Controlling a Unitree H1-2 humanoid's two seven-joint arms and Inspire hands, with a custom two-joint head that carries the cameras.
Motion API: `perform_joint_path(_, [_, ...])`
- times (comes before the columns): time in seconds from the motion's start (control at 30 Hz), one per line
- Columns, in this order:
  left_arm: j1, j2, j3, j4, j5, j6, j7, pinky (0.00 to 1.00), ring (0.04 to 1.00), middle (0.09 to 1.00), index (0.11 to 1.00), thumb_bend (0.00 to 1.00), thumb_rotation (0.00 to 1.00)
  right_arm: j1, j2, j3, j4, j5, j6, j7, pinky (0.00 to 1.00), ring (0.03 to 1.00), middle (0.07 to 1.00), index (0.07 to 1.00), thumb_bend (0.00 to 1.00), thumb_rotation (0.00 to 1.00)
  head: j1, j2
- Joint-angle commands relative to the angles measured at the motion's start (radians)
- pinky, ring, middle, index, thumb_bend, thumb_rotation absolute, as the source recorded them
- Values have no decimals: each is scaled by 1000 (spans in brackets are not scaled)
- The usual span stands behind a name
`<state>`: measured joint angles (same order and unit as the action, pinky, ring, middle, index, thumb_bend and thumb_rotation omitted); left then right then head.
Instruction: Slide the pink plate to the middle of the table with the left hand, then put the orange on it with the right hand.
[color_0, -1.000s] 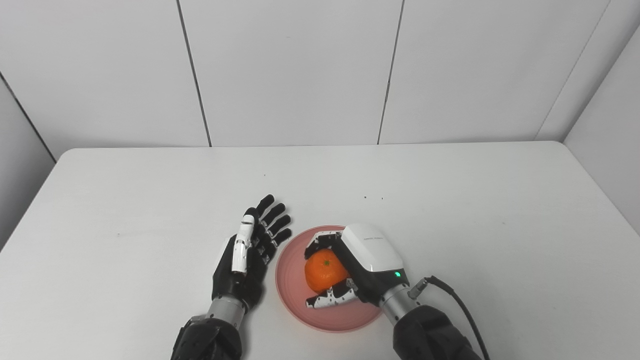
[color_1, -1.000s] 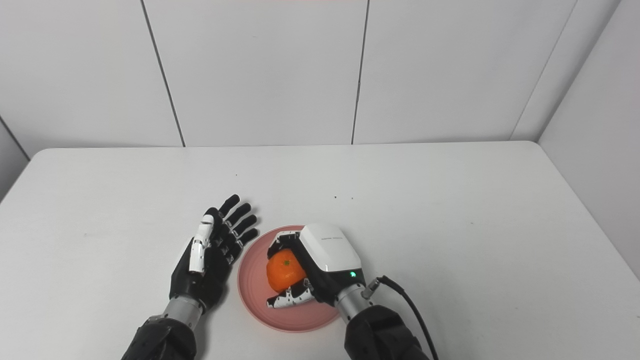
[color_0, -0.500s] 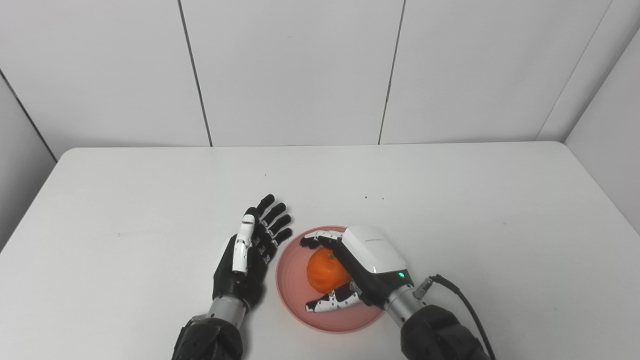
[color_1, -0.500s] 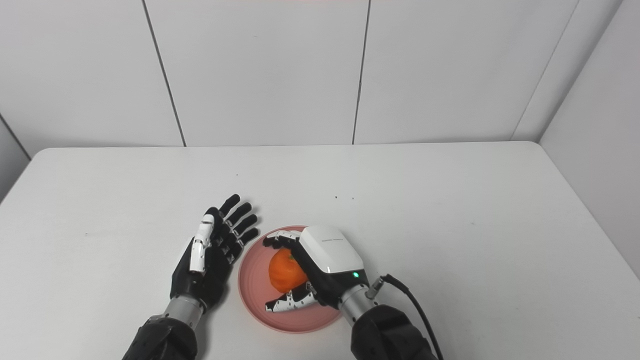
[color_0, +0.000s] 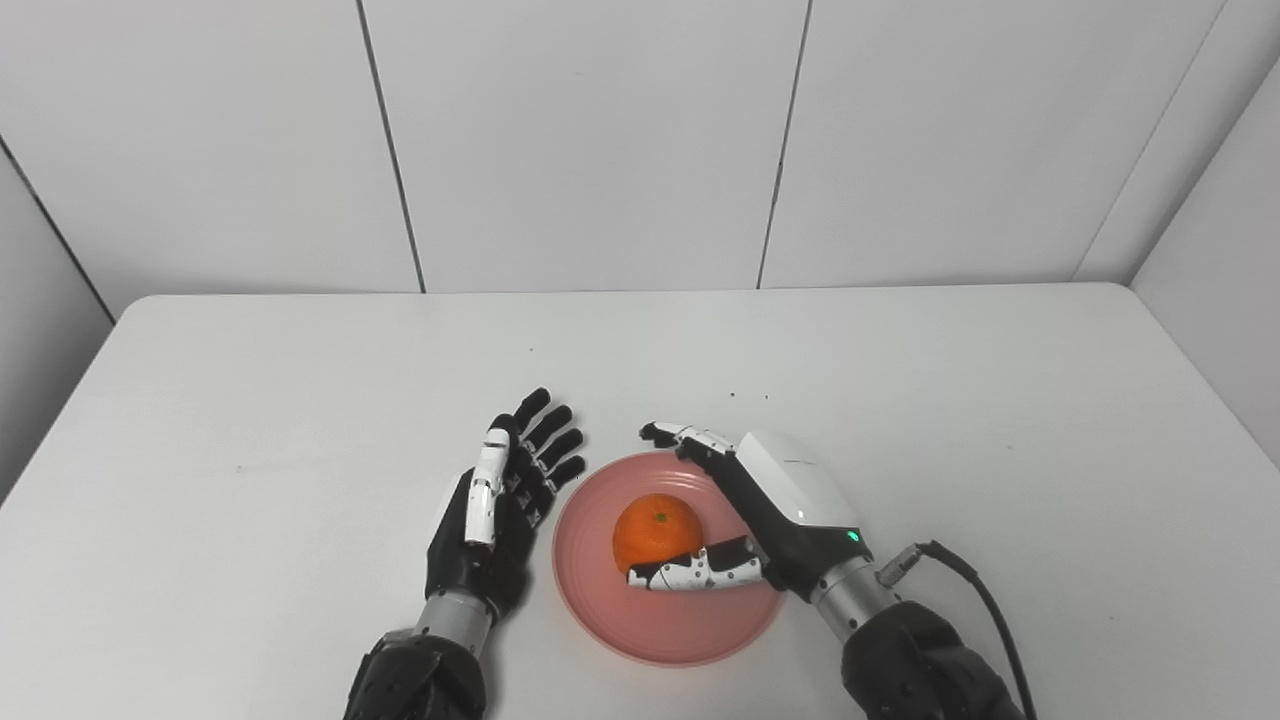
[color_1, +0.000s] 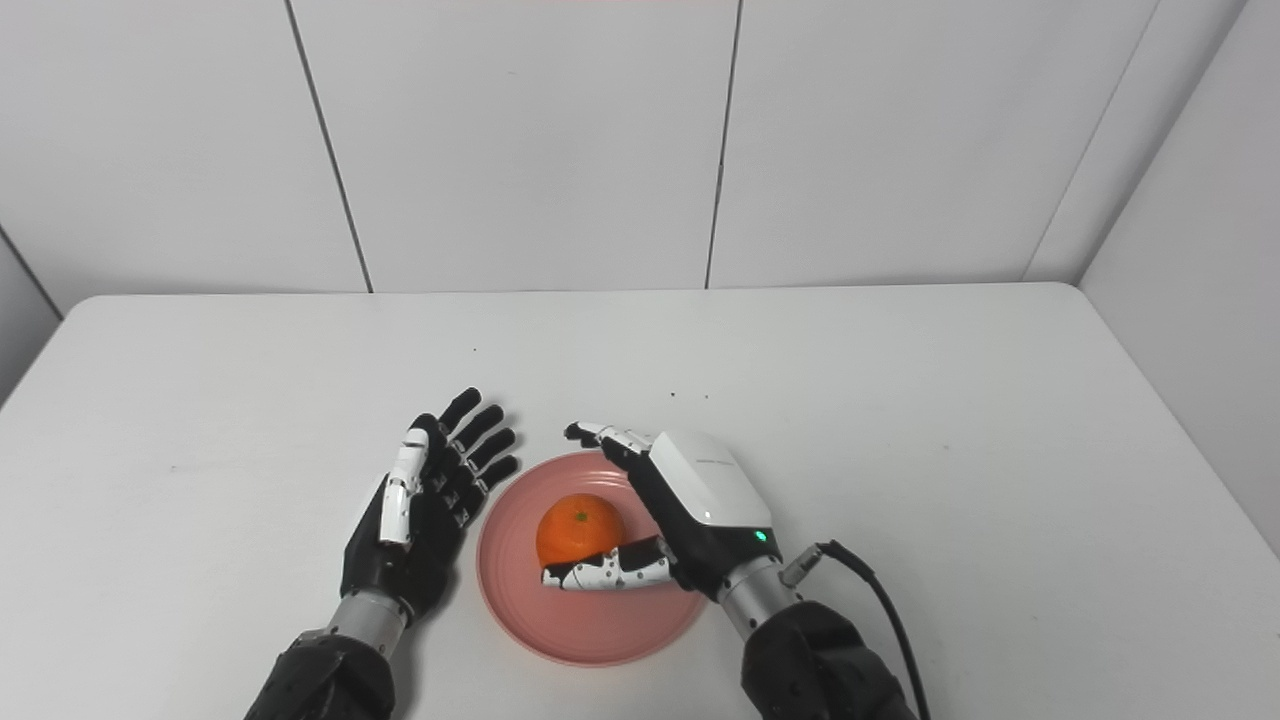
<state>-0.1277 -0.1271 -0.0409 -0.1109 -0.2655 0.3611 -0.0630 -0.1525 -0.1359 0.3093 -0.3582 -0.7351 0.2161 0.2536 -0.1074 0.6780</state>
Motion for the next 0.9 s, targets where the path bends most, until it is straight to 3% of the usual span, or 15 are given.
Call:
perform_joint_path(0.0, [7,1,1,12,2,5,-2,855,873,887,884,387,1000,-17,11,-27,-39,37,-70,-61,710,786,820,823,1000,502,-2,-1])
perform_joint_path(0.13, [5,-4,9,12,-11,14,-1,866,876,891,887,382,1000,-18,31,-70,-64,84,-83,-119,709,785,816,825,1000,535,-8,-4])
perform_joint_path(0.33, [4,1,9,13,-11,8,0,867,875,888,883,378,1000,-9,72,-156,-87,157,-49,-177,713,791,820,838,1000,553,-7,-6])
perform_joint_path(0.47, [7,10,3,8,-3,0,-5,865,874,890,884,385,1000,11,95,-202,-80,169,-27,-205,752,821,837,853,1000,668,-7,-6])
perform_joint_path(0.63, [14,28,-11,-12,22,-27,-14,894,896,912,904,387,1000,42,124,-231,-73,172,-1,-229,770,828,859,879,929,962,-9,-3])
perform_joint_path(0.73, [21,38,-17,-37,47,-43,-14,919,918,934,929,385,1000,59,153,-261,-60,266,-24,-244,772,845,882,897,862,998,-15,-3])
perform_joint_path(0.87, [29,54,-26,-76,84,-60,-13,937,937,951,947,391,1000,75,175,-295,-29,365,-52,-266,785,857,898,909,850,1000,-21,-4])
